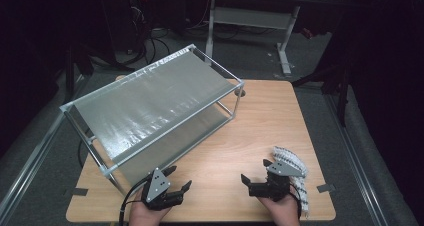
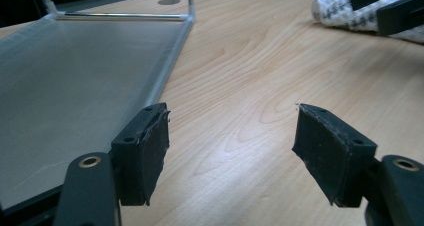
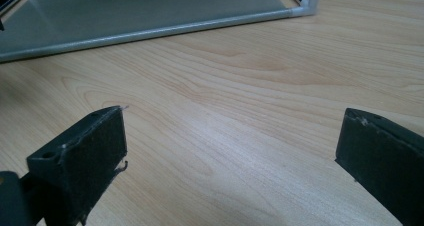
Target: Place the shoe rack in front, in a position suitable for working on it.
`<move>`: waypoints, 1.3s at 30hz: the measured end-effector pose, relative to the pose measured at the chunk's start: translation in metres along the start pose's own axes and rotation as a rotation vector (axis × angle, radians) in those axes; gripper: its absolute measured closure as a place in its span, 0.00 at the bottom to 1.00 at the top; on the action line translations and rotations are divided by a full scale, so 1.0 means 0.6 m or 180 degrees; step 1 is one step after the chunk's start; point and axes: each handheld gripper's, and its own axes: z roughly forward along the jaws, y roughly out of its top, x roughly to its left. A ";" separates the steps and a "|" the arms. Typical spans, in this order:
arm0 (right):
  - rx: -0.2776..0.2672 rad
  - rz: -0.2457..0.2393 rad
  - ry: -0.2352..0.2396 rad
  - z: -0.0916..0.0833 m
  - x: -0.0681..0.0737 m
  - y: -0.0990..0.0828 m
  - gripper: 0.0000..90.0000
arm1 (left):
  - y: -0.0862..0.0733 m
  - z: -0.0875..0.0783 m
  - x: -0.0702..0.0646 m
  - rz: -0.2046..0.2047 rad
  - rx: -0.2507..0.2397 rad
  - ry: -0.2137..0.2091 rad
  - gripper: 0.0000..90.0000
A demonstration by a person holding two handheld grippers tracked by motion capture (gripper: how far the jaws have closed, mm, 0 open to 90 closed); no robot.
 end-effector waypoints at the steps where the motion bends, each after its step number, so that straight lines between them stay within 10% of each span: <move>1: 0.0001 0.0016 -0.0002 0.000 0.001 0.000 0.00 | 0.002 -0.004 -0.003 0.0012 0.0002 -0.0010 0.34; 22: 0.0059 0.0036 0.0018 0.011 0.006 -0.002 0.00 | 0.005 -0.117 -0.016 0.0170 0.0180 -0.0070 0.36; 39: 0.0069 -0.0084 0.0049 0.000 0.013 -0.008 0.00 | -0.015 -0.173 -0.017 0.0069 0.0298 0.0360 0.35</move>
